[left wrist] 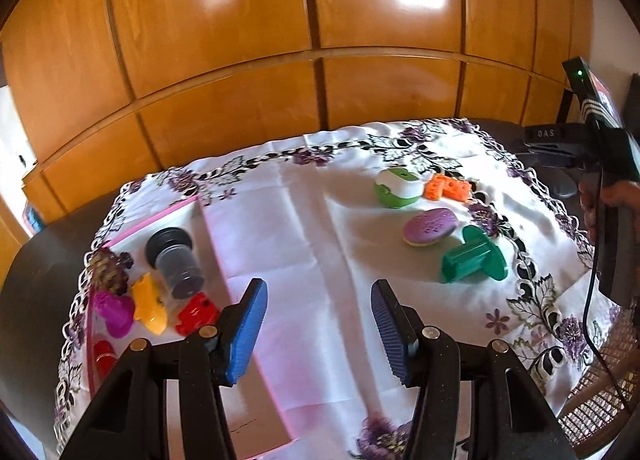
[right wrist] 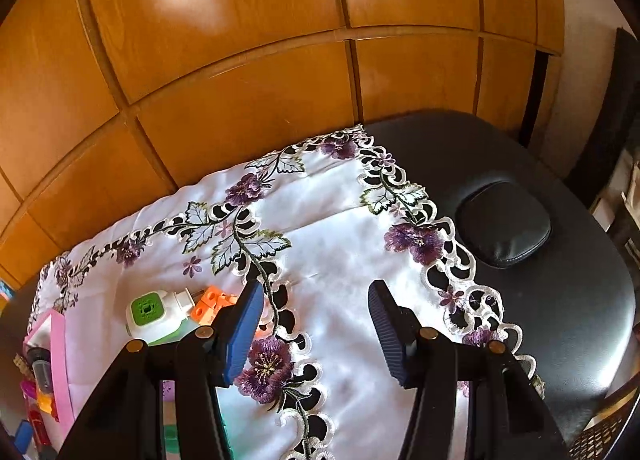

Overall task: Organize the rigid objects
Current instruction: 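Move both tools back toward the remaining toys beside the tray, then grasp the green spool across its shaft with the left gripper, then lift the green spool with the left gripper while the right gripper moves to the purple oval, then carry the green spool toward the tray with the left gripper while the right closes on the purple oval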

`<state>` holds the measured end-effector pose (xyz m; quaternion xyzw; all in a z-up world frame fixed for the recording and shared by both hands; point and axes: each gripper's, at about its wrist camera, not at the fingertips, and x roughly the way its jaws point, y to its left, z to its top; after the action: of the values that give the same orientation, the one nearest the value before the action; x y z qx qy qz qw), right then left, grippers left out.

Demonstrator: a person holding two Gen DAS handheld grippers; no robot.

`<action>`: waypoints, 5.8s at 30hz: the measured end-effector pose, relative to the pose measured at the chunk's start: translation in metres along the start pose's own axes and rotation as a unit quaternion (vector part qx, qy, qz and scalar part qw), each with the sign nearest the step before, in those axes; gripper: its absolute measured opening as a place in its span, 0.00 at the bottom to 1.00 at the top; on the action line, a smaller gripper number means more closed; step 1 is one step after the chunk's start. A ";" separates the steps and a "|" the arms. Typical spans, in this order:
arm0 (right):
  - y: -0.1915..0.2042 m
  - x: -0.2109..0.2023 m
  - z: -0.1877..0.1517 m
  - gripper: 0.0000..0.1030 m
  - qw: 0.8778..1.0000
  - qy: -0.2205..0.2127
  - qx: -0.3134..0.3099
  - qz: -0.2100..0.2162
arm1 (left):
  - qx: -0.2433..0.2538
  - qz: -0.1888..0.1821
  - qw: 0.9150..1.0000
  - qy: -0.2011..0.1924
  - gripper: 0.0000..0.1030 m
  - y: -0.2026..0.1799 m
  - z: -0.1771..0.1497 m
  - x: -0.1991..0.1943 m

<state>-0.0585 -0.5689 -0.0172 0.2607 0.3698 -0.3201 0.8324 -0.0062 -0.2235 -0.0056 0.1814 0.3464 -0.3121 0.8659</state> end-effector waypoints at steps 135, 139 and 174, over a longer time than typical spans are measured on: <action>0.140 0.073 -0.076 0.75 0.945 0.161 -0.271 0.083 | 0.002 -0.102 0.995 0.008 0.58 -0.056 -0.052 0.082; 0.140 0.071 -0.078 0.75 0.945 0.158 -0.277 0.074 | 0.003 -0.101 0.995 0.008 0.58 -0.056 -0.051 0.083; 0.140 0.076 -0.082 0.74 0.941 0.155 -0.296 0.054 | -0.037 -0.102 0.994 -0.014 0.58 -0.028 -0.035 0.024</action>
<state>0.0462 -0.4469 -0.0979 0.0683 0.5579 -0.1059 0.8203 -0.0282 -0.2356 -0.0502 0.1083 0.3619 -0.3886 0.8404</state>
